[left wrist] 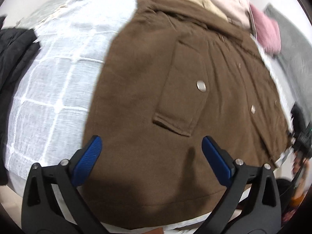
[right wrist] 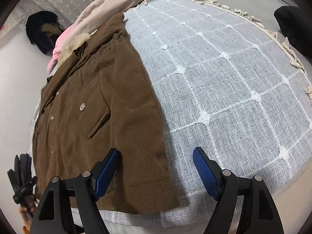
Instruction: Fold large clothes
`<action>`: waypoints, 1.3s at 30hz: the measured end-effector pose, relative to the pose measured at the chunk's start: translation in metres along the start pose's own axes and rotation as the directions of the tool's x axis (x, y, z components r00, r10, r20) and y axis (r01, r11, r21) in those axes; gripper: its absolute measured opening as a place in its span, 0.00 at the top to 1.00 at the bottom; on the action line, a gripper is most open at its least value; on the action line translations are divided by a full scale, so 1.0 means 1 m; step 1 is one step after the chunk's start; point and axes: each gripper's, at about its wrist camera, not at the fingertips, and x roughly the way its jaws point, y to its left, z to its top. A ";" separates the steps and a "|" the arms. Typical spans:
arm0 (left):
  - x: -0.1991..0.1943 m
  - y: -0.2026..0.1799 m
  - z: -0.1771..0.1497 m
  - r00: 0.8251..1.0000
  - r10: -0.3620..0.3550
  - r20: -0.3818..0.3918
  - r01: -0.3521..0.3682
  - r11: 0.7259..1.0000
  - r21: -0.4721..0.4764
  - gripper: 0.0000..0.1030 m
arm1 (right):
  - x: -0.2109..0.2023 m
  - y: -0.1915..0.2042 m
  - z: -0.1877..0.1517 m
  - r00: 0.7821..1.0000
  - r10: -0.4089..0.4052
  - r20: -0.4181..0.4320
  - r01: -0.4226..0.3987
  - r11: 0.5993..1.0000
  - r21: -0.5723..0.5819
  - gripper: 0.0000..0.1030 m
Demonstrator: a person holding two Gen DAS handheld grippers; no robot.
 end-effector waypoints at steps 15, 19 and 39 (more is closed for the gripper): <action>-0.005 0.033 -0.019 0.985 -0.162 -0.066 0.158 0.985 -0.066 0.03 | 0.003 -0.006 -0.005 0.986 0.165 -0.018 -0.163 0.984 0.066 0.24; -0.008 0.031 -0.022 0.955 -0.288 -0.071 0.282 0.956 -0.082 0.10 | 0.012 -0.021 -0.011 0.911 0.412 -0.013 -0.401 0.894 0.201 0.34; -0.038 0.060 -0.031 0.916 -0.401 0.005 0.394 0.898 -0.196 0.85 | -0.042 0.056 -0.020 0.833 0.542 0.114 -0.547 0.837 0.013 0.85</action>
